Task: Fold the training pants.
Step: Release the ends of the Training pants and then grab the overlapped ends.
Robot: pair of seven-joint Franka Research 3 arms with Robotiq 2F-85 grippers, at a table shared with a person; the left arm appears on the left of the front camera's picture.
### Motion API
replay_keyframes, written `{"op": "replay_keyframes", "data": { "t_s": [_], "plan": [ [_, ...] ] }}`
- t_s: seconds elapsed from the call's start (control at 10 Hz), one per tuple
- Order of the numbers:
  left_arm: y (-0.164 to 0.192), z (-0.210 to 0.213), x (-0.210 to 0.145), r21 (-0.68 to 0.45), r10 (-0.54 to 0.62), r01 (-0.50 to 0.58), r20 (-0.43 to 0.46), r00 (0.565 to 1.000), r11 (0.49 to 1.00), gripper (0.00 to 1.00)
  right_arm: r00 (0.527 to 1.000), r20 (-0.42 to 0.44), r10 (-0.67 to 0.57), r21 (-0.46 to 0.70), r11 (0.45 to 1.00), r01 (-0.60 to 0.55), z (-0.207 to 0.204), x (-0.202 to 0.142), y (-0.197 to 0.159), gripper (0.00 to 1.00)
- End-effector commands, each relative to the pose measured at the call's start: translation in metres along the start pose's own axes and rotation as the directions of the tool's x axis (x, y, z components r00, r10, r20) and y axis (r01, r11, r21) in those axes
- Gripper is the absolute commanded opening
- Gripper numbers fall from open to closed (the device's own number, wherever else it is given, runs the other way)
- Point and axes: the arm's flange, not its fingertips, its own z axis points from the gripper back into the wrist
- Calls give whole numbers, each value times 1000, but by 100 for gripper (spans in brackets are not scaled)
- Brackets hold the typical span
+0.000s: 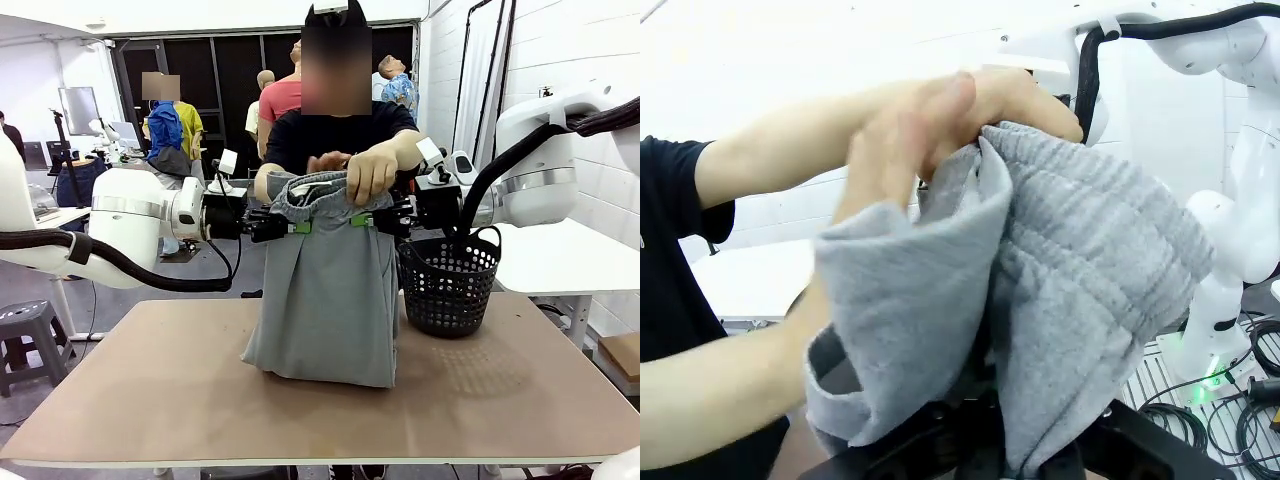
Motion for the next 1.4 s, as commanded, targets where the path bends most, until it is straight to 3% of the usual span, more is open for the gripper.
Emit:
{"op": "replay_keyframes", "data": {
  "t_s": [0.0, 1.3],
  "plan": [
    [0, 0, 3, 7, -3, 3, 0, 1000, 1000, 0, 1000, 12, 3, -2, 1000, -3, 0, 0, 1, 0],
    [0, 0, 3, 7, -3, 3, 0, 1000, 1000, 0, 1000, 12, 3, -2, 1000, -3, 0, 0, 1, 0]
  ]
}}
